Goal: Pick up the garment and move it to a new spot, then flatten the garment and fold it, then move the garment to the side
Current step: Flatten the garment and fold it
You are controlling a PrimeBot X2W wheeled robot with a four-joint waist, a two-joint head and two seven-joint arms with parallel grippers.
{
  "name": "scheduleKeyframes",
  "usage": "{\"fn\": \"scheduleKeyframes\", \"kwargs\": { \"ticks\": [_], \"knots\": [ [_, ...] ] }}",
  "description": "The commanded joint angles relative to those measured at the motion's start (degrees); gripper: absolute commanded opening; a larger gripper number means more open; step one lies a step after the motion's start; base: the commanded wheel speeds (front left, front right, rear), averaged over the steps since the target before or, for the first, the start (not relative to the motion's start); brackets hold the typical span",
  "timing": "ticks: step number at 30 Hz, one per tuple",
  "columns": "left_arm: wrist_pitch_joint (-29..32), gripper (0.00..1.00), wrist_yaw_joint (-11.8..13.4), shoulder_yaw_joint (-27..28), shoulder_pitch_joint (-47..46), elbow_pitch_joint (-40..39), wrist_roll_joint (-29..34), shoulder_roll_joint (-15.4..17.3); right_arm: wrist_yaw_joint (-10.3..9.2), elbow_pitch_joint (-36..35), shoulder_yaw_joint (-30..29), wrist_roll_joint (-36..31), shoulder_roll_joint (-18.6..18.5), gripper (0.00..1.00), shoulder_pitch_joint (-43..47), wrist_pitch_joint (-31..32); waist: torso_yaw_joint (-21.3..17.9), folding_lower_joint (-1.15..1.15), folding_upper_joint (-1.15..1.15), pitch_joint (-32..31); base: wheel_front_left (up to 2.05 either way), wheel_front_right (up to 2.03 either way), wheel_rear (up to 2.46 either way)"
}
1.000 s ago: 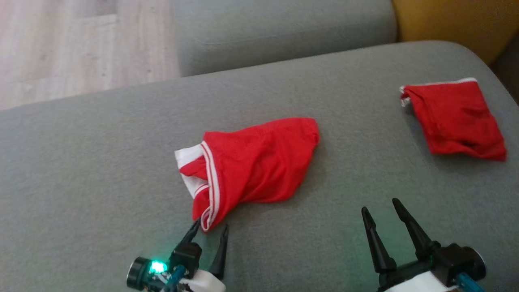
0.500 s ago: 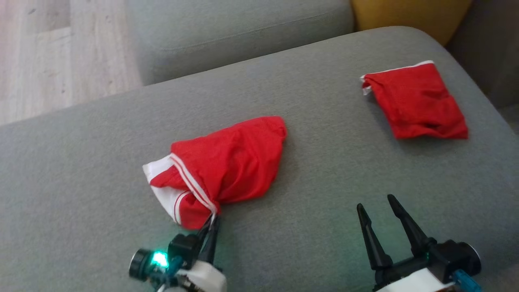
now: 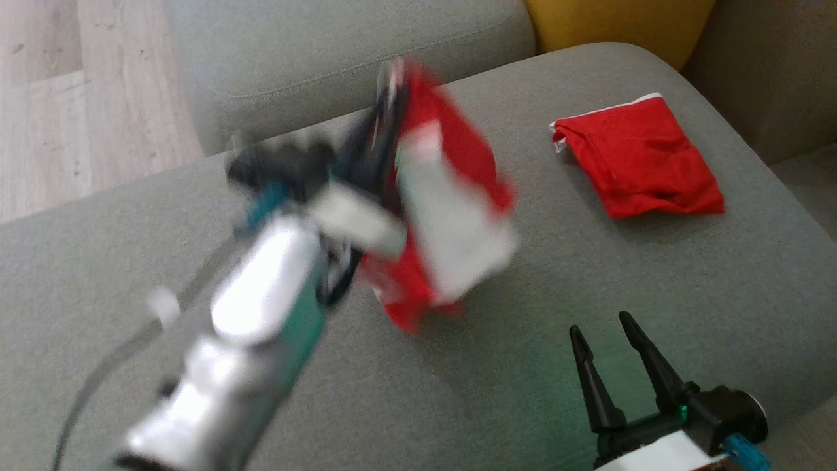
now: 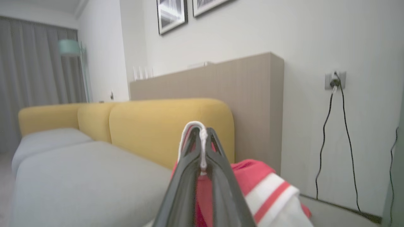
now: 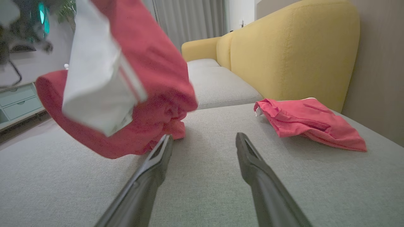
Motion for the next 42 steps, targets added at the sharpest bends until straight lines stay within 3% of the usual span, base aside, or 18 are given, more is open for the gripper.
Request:
{"fn": "scheduleKeyframes", "kwargs": {
  "ticks": [1,7,18,24,25,26,27,37,42],
  "knots": [
    [-0.37,0.0,0.01,2.66,-6.32,-2.27,-0.59,0.63,-0.04,-1.78,1.36,0.31,0.08,1.0,-2.23,-0.62,0.4,0.0,0.0,0.12,0.0,0.0,0.0],
    [-0.37,0.0,1.32,8.95,-14.63,0.06,-4.6,1.08,-0.04,-1.92,0.89,0.46,0.66,1.0,-2.18,-0.62,2.95,0.0,0.0,0.13,0.0,0.0,0.0],
    [-0.37,0.0,2.41,14.26,13.07,5.5,-8.23,8.97,-0.04,-2.86,-1.86,-0.06,1.35,1.0,-0.81,-0.62,8.72,0.0,0.0,1.96,0.0,0.0,0.0],
    [-0.37,0.0,2.42,17.65,16.5,3.7,-5.35,9.24,-0.04,-2.78,-1.79,-0.67,1.07,1.0,-1.86,-0.62,11.59,0.0,0.0,4.78,0.0,0.0,0.0],
    [-0.37,0.09,2.4,18.01,16.02,3.28,-4.4,8.74,-0.04,-2.8,-1.89,-0.69,1.04,1.0,-2.06,-0.62,12.01,0.0,0.0,5.15,0.0,0.0,0.0],
    [-0.37,0.45,2.62,18.26,15.56,3.08,-3.27,8.14,-0.04,-2.78,-1.91,-0.73,0.99,1.0,-2.21,-0.62,12.44,0.0,0.0,5.49,0.0,0.0,0.0],
    [-0.37,1.0,3.17,18.74,15.11,2.78,-2.22,7.36,-0.04,-2.74,-1.86,-0.79,0.91,1.0,-2.33,-0.62,12.82,0.0,0.0,5.77,0.0,0.0,0.0],
    [-0.37,1.0,7.9,20.05,19.99,-5.75,8.66,1.93,-0.04,-2.15,-1.97,-0.87,0.69,1.0,-2.1,-0.62,15.11,0.0,0.0,4.35,0.0,0.0,0.0],
    [-0.37,1.0,6.34,16.13,25.84,-8.05,8.21,0.76,-0.04,-1.93,-1.5,-0.73,0.79,1.0,-1.7,-0.62,15.35,0.0,0.0,2.95,0.0,0.0,0.0]
  ]
}}
